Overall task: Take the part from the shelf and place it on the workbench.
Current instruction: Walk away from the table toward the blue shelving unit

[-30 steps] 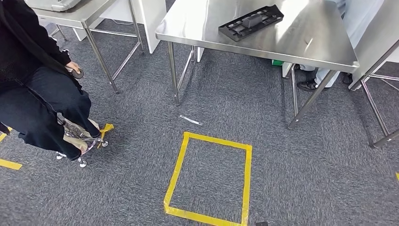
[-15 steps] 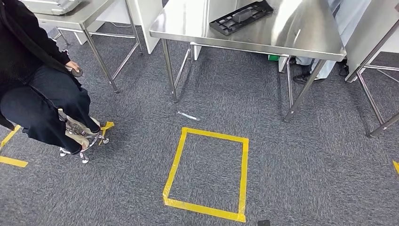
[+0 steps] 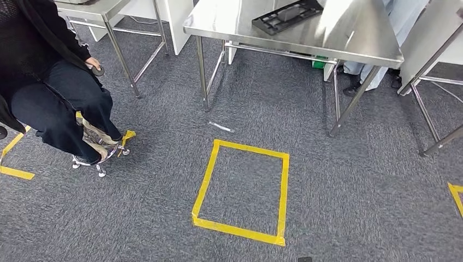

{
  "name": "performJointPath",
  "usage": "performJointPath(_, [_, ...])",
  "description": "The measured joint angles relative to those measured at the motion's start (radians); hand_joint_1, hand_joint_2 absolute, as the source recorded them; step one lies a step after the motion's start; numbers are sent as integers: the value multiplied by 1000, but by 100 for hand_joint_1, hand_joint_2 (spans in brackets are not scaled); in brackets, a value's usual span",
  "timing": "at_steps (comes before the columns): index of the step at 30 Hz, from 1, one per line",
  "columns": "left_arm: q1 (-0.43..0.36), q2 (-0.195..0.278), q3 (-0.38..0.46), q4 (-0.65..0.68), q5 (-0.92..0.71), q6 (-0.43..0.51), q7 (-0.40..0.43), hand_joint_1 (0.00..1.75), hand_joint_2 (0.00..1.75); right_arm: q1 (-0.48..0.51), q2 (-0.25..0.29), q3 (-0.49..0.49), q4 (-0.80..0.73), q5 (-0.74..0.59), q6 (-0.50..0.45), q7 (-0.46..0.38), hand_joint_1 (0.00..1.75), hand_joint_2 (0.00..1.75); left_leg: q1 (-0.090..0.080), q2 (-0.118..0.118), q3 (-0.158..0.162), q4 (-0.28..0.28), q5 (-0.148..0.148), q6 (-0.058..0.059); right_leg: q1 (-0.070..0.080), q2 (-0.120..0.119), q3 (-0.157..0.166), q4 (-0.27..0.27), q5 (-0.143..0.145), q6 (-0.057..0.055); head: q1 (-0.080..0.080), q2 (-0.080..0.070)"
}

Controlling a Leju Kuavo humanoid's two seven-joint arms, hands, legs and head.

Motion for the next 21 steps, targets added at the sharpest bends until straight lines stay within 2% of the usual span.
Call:
performJointPath(1, [0, 0, 0, 0, 0, 0, 0, 0, 0, 1, 0, 0, 0, 0, 1, 0, 0, 0, -1, 1, -11, 0, 9, -1, 0, 0, 5, 22, -3, 7, 0, 0])
performJointPath(2, [0, 0, 1, 0, 2, 1, 0, 0, 0, 1, 0, 0, 0, 1, 1, 0, 0, 0, -1, 2, -22, 1, 17, -2, -1, 0, 30, 1, 11, 15, 1, 0])
performJointPath(3, [0, 0, 2, 0, 3, 1, 1, 0, 0, 0, 0, 0, 0, 3, 2, 0, 0, 0, -1, 2, -30, 1, 26, -5, -1, 0, 76, -60, 33, 23, 1, 0])
performJointPath(4, [0, 0, 3, 0, 4, 2, 1, 0, 0, -2, 0, 0, 0, 5, 3, 1, 0, 0, -2, 2, -37, 1, 33, -8, -1, 0, 133, -143, 50, 26, 1, 0])
performJointPath(5, [0, 0, 4, 0, 6, 4, 1, 0, 0, -5, -1, 0, 0, 8, 4, 3, 0, 0, -3, 2, -42, 2, 41, -13, 1, 0, 187, -223, 61, 24, 1, 0])
performJointPath(6, [0, 0, 5, 0, 7, 6, 1, 0, 0, -8, -1, 0, 0, 11, 4, 5, 0, 0, -5, 2, -45, 2, 49, -19, 4, 1, 221, -280, 66, 19, 0, 0])
performJointPath(7, [0, 0, 7, 0, 8, 8, 1, 0, 0, -10, -1, 0, 0, 13, 5, 7, 0, 0, -7, 2, -46, 2, 56, -24, 7, 2, 236, -309, 65, 13, -1, 0])
performJointPath(8, [0, 0, 9, 0, 8, 10, 1, 0, 0, -11, 0, 0, 0, 16, 5, 9, 0, 0, -8, 3, -47, 2, 62, -29, 9, 3, 235, -314, 67, 7, -2, 0])
performJointPath(9, [0, 0, 10, 0, 8, 11, 1, 0, 0, -11, 0, 0, 0, 18, 5, 12, 0, 0, -7, 3, -48, 2, 67, -35, 6, 3, 226, -312, 73, 1, -4, 0])
performJointPath(10, [1, 0, 12, 0, 9, 12, 1, 0, 0, -11, 0, 1, 0, 21, 5, 14, 0, 0, -5, 1, -53, 9, 58, -40, 2, 2, 221, -311, 78, -8, -5, 0])
performJointPath(11, [1, 0, 13, 0, 9, 13, 2, 0, 0, -12, 1, 2, 0, 24, 5, 17, 0, 0, -3, 0, -62, 30, 32, -46, -2, 1, 214, -311, 86, -20, -6, 0])
performJointPath(13, [3, 0, 14, 0, 11, 15, 2, 0, 0, -12, 2, 5, 0, 30, 5, 20, 0, 0, 0, -4, -97, 133, -62, -56, -4, -3, 195, -311, 104, -37, -8, 0])
performJointPath(14, [3, 0, 15, 0, 13, 16, 3, 0, 0, -12, 2, 7, 0, 32, 5, 21, 0, 0, 2, -4, -117, 203, -108, -60, -3, -4, 184, -310, 112, -41, -8, 0])
performJointPath(15, [3, 1, 15, 0, 14, 17, 3, 0, 0, -12, 2, 8, 0, 33, 5, 22, 0, 0, 3, -5, -131, 263, -136, -63, -2, -5, 174, -309, 121, -41, -8, 0])
performJointPath(16, [3, 1, 15, 0, 16, 17, 3, 0, 0, -11, 2, 9, 0, 33, 6, 22, 0, 0, 4, -5, -131, 296, -142, -65, -1, -5, 164, -305, 128, -39, -9, 0])
performJointPath(17, [3, 1, 16, 0, 17, 18, 3, 0, 0, -11, 2, 10, 0, 33, 6, 23, 0, 0, 6, -4, -112, 291, -130, -66, -1, -5, 154, -301, 134, -36, -9, 0])
performJointPath(18, [4, 2, 16, 0, 18, 19, 3, 0, 0, -11, 2, 11, 0, 33, 6, 23, 0, 0, 8, -4, -71, 245, -107, -65, -2, -5, 144, -294, 138, -33, -9, 0])
performJointPath(20, [3, 2, 16, 0, 18, 19, 3, 0, 0, -12, 2, 14, 0, 33, 6, 23, 0, 0, 10, -6, 29, 99, -72, -62, -1, -5, 125, -278, 143, -27, -9, 0])
performJointPath(21, [2, 2, 16, 0, 18, 19, 3, 0, 0, -12, 2, 16, 0, 33, 6, 23, 0, 0, 8, -7, 61, 47, -66, -57, 0, -5, 118, -272, 146, -23, -8, 0])
